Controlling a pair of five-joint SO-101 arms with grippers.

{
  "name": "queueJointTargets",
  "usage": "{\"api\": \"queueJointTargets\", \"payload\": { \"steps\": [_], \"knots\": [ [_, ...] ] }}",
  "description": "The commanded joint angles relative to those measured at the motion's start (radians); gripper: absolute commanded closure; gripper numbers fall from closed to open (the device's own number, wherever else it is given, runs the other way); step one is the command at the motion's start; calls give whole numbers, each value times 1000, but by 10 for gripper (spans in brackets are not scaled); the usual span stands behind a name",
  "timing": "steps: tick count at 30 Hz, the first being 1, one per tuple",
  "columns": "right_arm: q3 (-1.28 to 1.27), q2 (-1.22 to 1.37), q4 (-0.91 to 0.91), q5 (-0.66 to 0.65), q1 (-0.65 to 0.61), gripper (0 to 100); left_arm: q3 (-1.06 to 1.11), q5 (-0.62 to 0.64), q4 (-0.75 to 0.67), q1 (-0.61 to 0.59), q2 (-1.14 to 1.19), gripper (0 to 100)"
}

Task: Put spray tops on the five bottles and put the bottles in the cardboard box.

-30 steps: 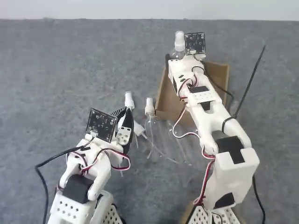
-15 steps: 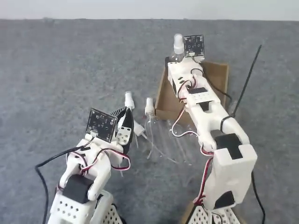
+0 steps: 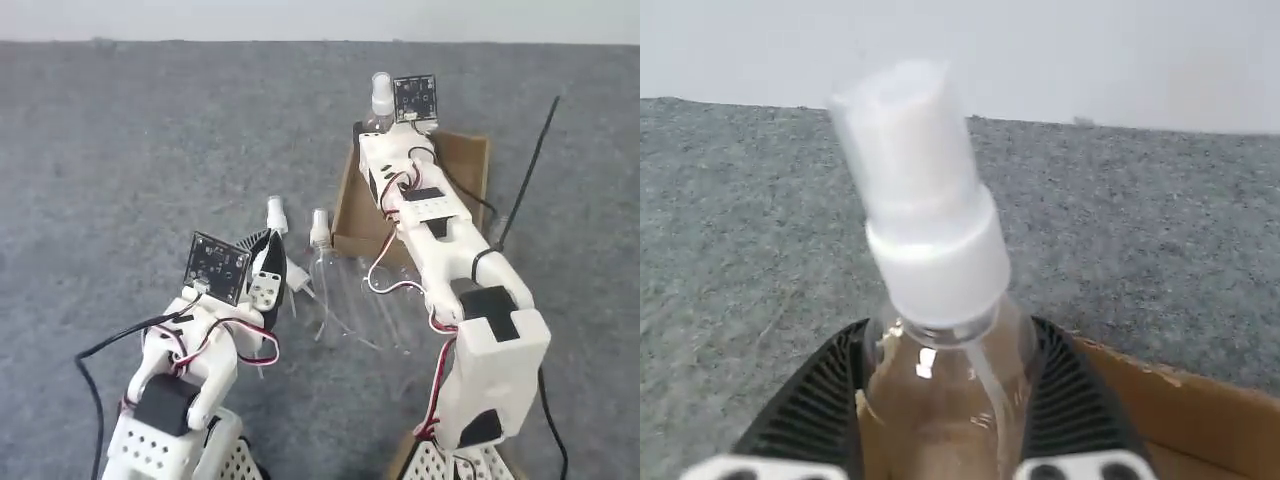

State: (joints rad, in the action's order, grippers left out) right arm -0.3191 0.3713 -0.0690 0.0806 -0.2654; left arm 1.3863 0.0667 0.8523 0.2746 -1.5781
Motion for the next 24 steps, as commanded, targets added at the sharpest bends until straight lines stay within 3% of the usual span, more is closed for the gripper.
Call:
{"api": "queueJointTargets", "payload": {
  "steps": [1,6,12,24],
  "knots": [
    [28,-8,-4,12,13,991,-8,-8,-25,2,-20,988],
    [28,-8,-8,11,13,988,-8,-8,-26,2,-20,988],
    [25,-8,-8,11,13,892,-8,-8,-26,2,-20,988],
    [28,-8,-8,11,8,869,-8,-8,-26,2,-20,988]
  ]
}}
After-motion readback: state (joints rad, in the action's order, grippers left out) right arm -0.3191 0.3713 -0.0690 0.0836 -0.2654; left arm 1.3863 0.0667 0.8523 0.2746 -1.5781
